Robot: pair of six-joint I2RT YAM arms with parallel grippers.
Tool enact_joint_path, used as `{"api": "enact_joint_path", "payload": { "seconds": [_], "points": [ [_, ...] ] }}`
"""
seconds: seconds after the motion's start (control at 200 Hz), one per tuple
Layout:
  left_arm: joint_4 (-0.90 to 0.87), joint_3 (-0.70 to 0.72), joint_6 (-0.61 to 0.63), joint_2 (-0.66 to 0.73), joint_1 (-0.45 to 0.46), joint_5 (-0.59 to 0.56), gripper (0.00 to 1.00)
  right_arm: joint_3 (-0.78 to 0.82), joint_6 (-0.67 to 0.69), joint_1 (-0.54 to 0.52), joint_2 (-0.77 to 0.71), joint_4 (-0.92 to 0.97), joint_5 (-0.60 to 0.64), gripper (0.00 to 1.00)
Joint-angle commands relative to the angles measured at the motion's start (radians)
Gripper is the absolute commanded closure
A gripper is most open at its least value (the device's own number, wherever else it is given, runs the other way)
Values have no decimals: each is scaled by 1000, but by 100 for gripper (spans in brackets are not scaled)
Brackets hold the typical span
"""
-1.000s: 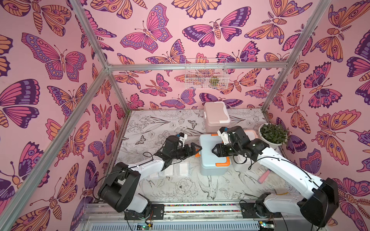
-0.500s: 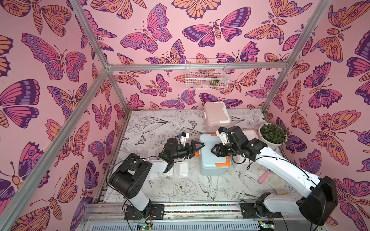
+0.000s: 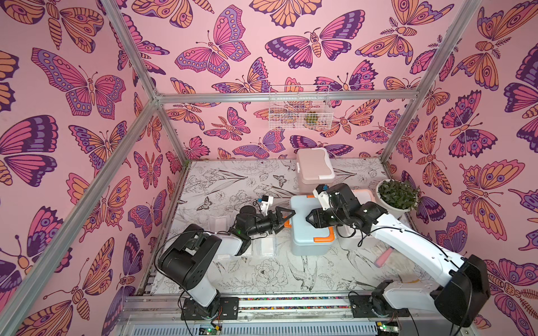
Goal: Open first aid kits and take out gauze
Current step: Fasten the fastener of the first aid kit.
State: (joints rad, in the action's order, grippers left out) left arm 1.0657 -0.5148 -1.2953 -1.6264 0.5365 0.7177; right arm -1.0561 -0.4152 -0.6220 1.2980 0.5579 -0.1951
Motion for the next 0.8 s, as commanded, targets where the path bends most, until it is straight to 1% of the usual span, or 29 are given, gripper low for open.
{"api": "enact_joint_path", "payload": {
  "seconds": [0.0,0.305,0.651,0.791],
  "points": [
    [44,16,1,45,-3,28,3,36,-7,-8,28,68,-5,48],
    [21,27,5,69,-9,23,3,44,-10,-8,20,63,0,48],
    [13,23,10,27,-9,25,3,54,-13,-8,22,50,-7,48],
    [57,16,-12,-16,-5,35,3,57,-13,-7,24,46,-9,48]
  ]
}}
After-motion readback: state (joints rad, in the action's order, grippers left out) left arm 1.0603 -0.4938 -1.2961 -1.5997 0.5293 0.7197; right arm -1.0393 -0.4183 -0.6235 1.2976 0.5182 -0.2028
